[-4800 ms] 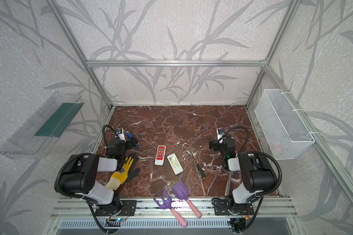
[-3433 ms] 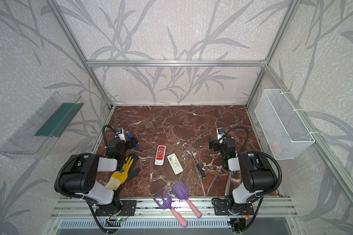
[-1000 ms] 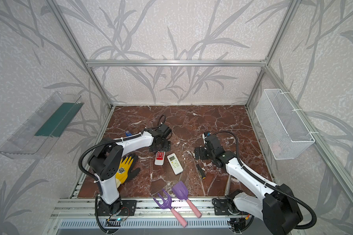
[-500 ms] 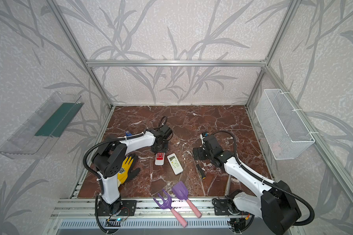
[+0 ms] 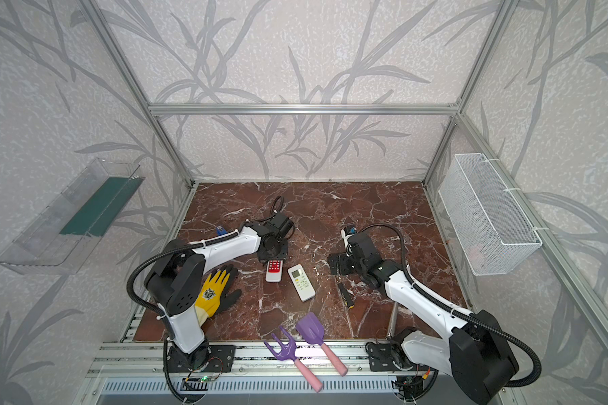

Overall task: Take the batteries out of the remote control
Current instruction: 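Lift the red-and-white remote with the left gripper while the right gripper reaches toward it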

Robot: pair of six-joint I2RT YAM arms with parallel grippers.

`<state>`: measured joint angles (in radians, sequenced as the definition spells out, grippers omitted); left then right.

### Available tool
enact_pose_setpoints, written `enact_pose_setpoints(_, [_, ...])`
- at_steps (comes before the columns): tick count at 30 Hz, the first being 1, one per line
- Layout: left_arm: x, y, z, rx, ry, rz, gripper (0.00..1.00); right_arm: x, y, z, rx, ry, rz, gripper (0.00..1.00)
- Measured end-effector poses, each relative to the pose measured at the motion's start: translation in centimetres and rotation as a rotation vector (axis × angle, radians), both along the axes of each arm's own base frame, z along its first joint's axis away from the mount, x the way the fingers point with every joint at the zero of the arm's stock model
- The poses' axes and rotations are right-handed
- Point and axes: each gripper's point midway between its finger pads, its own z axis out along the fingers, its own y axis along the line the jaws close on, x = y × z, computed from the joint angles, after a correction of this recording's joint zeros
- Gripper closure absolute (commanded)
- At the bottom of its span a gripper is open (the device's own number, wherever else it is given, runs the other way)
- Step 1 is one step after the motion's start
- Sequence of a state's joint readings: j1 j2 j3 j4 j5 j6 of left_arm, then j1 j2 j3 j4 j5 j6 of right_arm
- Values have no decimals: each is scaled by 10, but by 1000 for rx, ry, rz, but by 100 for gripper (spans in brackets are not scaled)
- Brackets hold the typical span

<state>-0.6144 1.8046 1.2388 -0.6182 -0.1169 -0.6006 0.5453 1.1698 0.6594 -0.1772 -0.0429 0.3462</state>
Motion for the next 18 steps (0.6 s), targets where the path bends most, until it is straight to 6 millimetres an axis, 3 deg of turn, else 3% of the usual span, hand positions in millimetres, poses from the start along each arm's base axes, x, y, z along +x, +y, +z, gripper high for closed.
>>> enact_pose_setpoints(4, [5, -8, 35, -79, -79, -7, 68, -5, 15, 5, 22, -13, 54, 3])
enact_pose_setpoints(8, [7, -17, 59, -161, -132, -17, 68, -14, 45, 20, 35, -83, 164, 7])
enact_pose_setpoints(13, [4, -25, 68, -249, -156, -12, 69, -23, 77, 42, 105, -167, 261, 13])
enact_pose_setpoints(18, [-2, -34, 69, -343, -162, -9, 69, -20, 96, 63, 208, -222, 274, 22])
